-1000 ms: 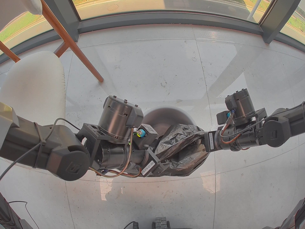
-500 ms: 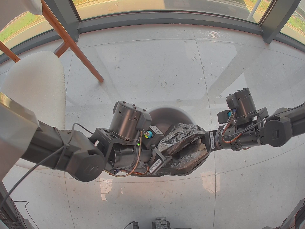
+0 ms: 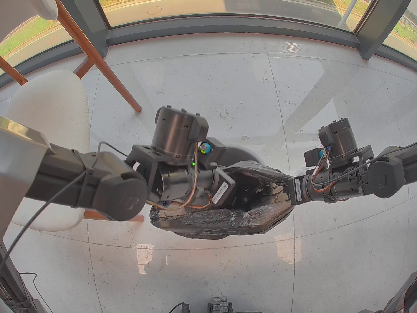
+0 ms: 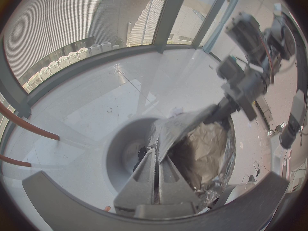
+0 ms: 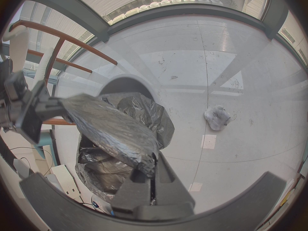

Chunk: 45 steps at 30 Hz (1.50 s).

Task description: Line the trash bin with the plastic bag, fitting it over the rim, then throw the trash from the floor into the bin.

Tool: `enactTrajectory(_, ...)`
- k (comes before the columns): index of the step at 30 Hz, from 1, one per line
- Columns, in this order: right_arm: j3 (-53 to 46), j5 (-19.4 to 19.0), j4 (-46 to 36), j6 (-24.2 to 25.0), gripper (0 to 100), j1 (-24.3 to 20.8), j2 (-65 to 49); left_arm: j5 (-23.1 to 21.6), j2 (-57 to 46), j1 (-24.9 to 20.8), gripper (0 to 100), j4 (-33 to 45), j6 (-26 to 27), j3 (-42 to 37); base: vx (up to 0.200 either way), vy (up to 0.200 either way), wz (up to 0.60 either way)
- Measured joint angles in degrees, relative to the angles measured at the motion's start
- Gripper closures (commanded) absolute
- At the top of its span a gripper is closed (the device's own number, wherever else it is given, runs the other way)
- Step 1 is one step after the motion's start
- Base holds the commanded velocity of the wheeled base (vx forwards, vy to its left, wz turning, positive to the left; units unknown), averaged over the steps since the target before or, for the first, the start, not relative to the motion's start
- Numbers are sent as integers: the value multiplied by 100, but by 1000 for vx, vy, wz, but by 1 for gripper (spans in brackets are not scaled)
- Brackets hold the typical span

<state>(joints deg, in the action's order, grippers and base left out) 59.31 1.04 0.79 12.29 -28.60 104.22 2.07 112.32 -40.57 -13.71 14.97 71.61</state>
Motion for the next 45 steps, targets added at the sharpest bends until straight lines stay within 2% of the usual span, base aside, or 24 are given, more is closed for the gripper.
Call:
enactTrajectory(8,-88,-240,156,-349,100,208,-55,116,-17,-16,100,1191,-193,1198,0,0,0)
enactTrajectory(13,-333,-495,541,-630,100,333,-59,332,-44,-80,100,2038,-272,1532,0,0,0)
enactTrajectory(17,-713,-546,922,-907,100,374,-28,427,-69,-223,100,2167,-521,1524,0,0,0)
enactTrajectory(23,-1425,-625,2033,-1623,100,517,240,556,-83,-527,100,2233,-817,1359,0,0,0)
enactTrajectory(25,-1703,-722,2583,-2085,100,622,413,595,-83,-639,100,2236,-862,1257,0,0,0)
enactTrajectory(29,-2036,-869,3251,-2638,100,866,639,641,-85,-756,100,2231,-898,1061,0,0,0)
enactTrajectory(36,-2066,-965,3454,-2744,100,1234,791,857,-83,-763,100,2154,-923,1141,0,0,0)
enactTrajectory(45,-1788,-1074,3646,-2737,100,1248,747,857,-74,-614,100,2163,-925,1189,0,0,0)
